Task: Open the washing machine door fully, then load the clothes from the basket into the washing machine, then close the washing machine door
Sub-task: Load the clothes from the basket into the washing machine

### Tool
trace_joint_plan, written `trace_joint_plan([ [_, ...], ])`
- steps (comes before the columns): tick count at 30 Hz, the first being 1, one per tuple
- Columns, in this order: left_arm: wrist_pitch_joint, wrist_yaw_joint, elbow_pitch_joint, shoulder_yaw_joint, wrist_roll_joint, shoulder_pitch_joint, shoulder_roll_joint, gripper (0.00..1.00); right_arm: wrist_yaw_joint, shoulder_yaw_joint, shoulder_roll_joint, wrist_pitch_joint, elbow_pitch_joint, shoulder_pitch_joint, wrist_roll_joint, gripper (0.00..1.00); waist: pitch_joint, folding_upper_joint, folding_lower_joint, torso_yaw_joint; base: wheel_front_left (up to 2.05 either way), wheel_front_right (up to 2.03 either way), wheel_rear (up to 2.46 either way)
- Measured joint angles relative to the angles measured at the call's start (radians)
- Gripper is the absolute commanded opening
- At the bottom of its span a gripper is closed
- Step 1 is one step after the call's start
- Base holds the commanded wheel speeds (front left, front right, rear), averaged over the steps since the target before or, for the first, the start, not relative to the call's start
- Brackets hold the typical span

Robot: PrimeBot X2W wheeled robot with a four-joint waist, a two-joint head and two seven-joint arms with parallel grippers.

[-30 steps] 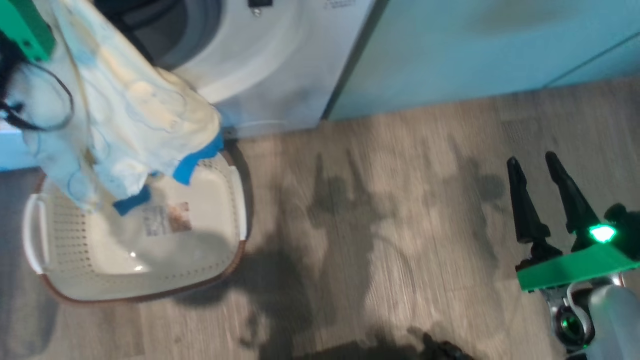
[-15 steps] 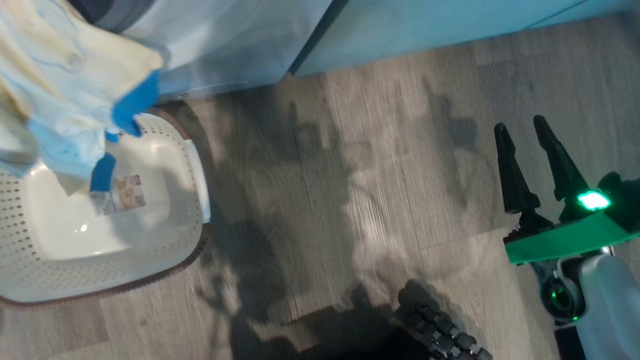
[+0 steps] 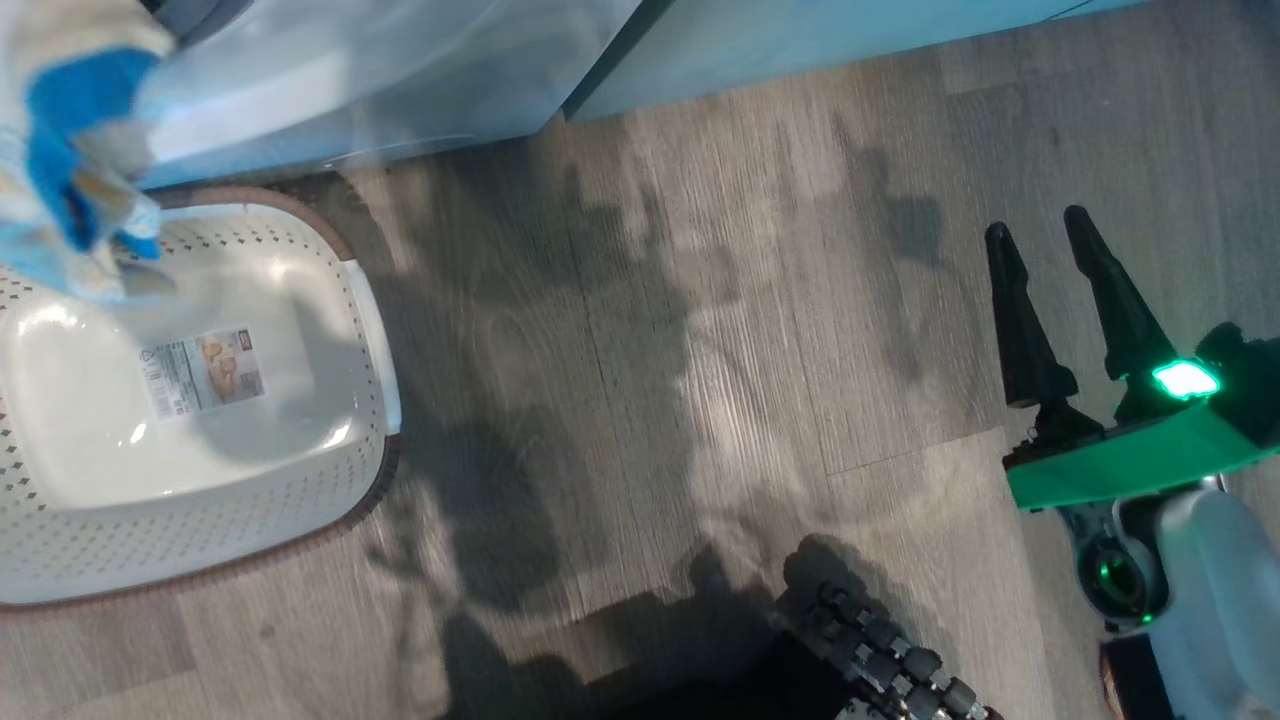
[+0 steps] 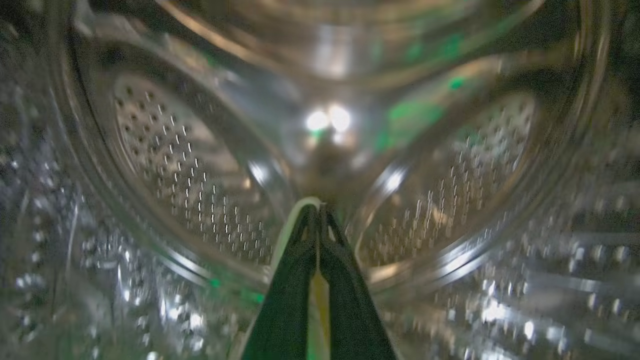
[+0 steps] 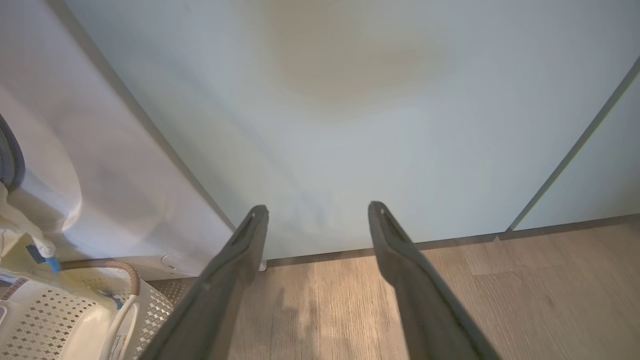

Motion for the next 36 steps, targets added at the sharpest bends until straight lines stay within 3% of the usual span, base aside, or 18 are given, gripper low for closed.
trace_joint_plan([
  [5, -0.007, 0.01, -0.126, 0.118, 0.028, 0.013, -0.003, 0.0, 0.0, 0.001, 0.002, 0.0, 0.002, -0.014, 0.0, 1.0, 0.002, 0.0, -0.0001, 0.002, 0.0, 0.0, 0.0],
  [11, -0.008, -0.028, -0.04, 0.131, 0.057, 0.064, -0.026, 0.0, 0.0, 0.002, 0.002, 0.0, 0.003, -0.014, 0.0, 1.0, -0.01, 0.0, 0.0, 0.003, 0.0, 0.0, 0.0],
  [12, -0.008, -0.035, -0.014, 0.129, 0.062, 0.068, -0.029, 0.11, 0.0, 0.003, 0.002, 0.0, 0.003, -0.014, 0.0, 1.0, -0.012, 0.0, -0.0001, 0.003, 0.0, 0.0, 0.0],
  [14, -0.008, -0.049, 0.038, 0.125, 0.063, 0.069, -0.037, 0.76, 0.0, 0.003, 0.003, 0.0, 0.003, -0.014, 0.0, 1.0, -0.016, 0.0, -0.0001, 0.004, 0.0, 0.0, 0.0],
  [15, -0.008, -0.057, 0.063, 0.123, 0.063, 0.069, -0.042, 1.0, 0.0, 0.003, 0.003, 0.0, 0.004, -0.013, 0.0, 1.0, -0.019, 0.0001, -0.0001, 0.005, 0.0, 0.0, 0.0],
  [25, -0.008, -0.091, 0.201, 0.084, 0.05, 0.082, -0.093, 1.0, 0.0, -0.005, 0.002, 0.0, 0.013, -0.007, -0.004, 1.0, -0.071, 0.0001, -0.0001, 0.025, 0.0, 0.0, 0.0],
  [31, -0.008, -0.099, 0.184, 0.072, 0.007, 0.227, -0.135, 1.0, 0.0, -0.012, -0.001, 0.0, 0.018, 0.033, -0.009, 1.0, -0.14, 0.0001, -0.0001, 0.044, 0.0, 0.0, 0.0],
  [36, -0.008, -0.1, 0.079, 0.094, -0.039, 0.403, -0.157, 1.0, 0.0, -0.022, -0.009, 0.0, 0.025, 0.082, -0.017, 1.0, -0.212, 0.0001, -0.0002, 0.063, 0.0, 0.0, 0.0],
])
